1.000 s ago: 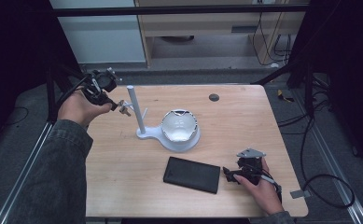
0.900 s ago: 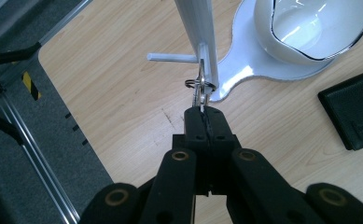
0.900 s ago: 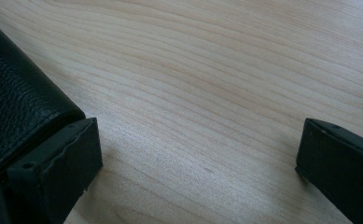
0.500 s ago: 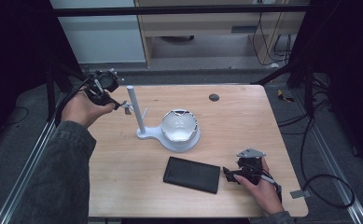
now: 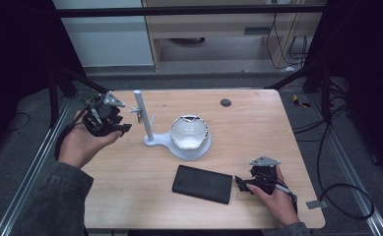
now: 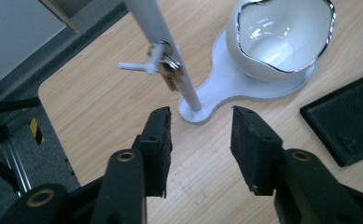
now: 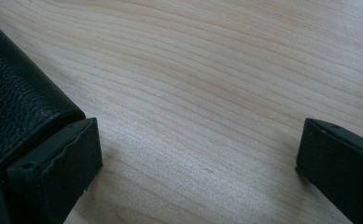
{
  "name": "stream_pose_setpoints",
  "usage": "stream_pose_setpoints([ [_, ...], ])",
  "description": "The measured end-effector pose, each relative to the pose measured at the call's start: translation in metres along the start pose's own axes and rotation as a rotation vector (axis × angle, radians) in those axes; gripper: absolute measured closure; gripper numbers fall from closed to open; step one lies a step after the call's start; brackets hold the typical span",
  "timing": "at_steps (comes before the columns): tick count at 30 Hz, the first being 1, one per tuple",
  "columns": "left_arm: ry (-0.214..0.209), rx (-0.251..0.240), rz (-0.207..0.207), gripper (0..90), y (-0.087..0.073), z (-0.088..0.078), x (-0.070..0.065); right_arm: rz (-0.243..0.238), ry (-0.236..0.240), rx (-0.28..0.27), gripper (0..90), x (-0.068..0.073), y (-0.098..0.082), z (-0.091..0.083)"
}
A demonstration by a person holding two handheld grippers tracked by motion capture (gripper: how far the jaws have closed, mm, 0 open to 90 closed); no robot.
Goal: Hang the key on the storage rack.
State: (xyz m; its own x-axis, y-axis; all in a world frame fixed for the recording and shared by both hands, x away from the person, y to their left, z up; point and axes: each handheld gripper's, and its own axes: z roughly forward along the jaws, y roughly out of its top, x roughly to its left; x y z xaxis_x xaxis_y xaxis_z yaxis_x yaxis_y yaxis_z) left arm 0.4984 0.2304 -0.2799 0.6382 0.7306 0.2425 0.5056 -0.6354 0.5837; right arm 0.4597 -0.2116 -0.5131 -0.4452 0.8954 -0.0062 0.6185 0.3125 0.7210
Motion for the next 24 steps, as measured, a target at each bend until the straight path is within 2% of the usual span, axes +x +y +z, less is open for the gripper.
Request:
stream_pose_setpoints([
  [1, -0.008, -0.013, 0.003, 54.7, -0.002, 0.002, -0.004, 0.003, 0.000, -0.001, 0.3, 0.000, 0.000, 0.000],
  [3, 0.014, -0.050, 0.037, 50.6, -0.007, 0.005, -0.013, 0.003, -0.001, -0.002, 0.3, 0.000, 0.001, 0.001],
  [5, 0.006, -0.085, 0.041, 45.9, -0.014, 0.011, -0.021, 0.016, 0.007, 0.006, 0.3, 0.001, 0.002, 0.001],
  [6, 0.003, -0.099, 0.045, 42.6, -0.019, 0.015, -0.026, 0.013, 0.009, 0.003, 0.4, 0.000, 0.002, 0.001],
  [7, 0.001, -0.112, 0.049, 38.7, -0.023, 0.020, -0.031, -0.011, 0.003, -0.003, 0.4, -0.001, 0.001, 0.002],
  [9, 0.006, -0.097, 0.035, 26.6, -0.030, 0.031, -0.039, -0.009, 0.005, -0.002, 0.4, -0.001, 0.002, 0.002],
  [10, -0.008, -0.103, 0.041, 23.2, -0.035, 0.036, -0.044, -0.006, 0.008, -0.002, 0.6, -0.001, 0.003, 0.003],
  [11, -0.043, -0.103, 0.054, 21.0, -0.041, 0.045, -0.054, -0.010, 0.005, -0.001, 1.5, -0.001, 0.003, 0.003],
  [12, -0.043, -0.103, 0.054, 18.1, -0.041, 0.045, -0.054, -0.010, 0.005, -0.001, 1.5, -0.001, 0.003, 0.003],
  [14, -0.089, -0.103, 0.042, 15.3, -0.049, 0.052, -0.065, -0.027, -0.002, 0.006, 5.4, -0.001, 0.005, 0.001],
  [16, -0.118, -0.119, 0.053, 13.6, -0.056, 0.057, -0.073, -0.059, -0.022, -0.002, 6.3, 0.000, 0.010, -0.004],
  [17, -0.135, -0.114, 0.078, 9.1, -0.060, 0.063, -0.079, -0.040, -0.038, -0.045, 8.4, 0.001, 0.013, -0.011],
  [18, -0.135, -0.114, 0.078, 8.8, -0.060, 0.063, -0.079, -0.040, -0.038, -0.045, 8.4, 0.001, 0.013, -0.011],
  [19, -0.159, -0.114, 0.090, 7.8, -0.062, 0.069, -0.083, -0.014, -0.035, -0.074, 8.3, 0.005, 0.015, -0.017],
  [21, -0.165, -0.118, 0.094, 8.0, -0.064, 0.072, -0.086, -0.015, -0.037, -0.083, 8.1, 0.008, 0.016, -0.019],
  [22, -0.170, -0.111, 0.105, 9.9, -0.065, 0.077, -0.092, -0.048, -0.052, -0.095, 7.0, 0.015, 0.016, -0.024],
  [24, -0.165, -0.103, 0.107, 11.1, -0.065, 0.080, -0.095, -0.061, -0.057, -0.101, 6.7, 0.018, 0.016, -0.026],
])
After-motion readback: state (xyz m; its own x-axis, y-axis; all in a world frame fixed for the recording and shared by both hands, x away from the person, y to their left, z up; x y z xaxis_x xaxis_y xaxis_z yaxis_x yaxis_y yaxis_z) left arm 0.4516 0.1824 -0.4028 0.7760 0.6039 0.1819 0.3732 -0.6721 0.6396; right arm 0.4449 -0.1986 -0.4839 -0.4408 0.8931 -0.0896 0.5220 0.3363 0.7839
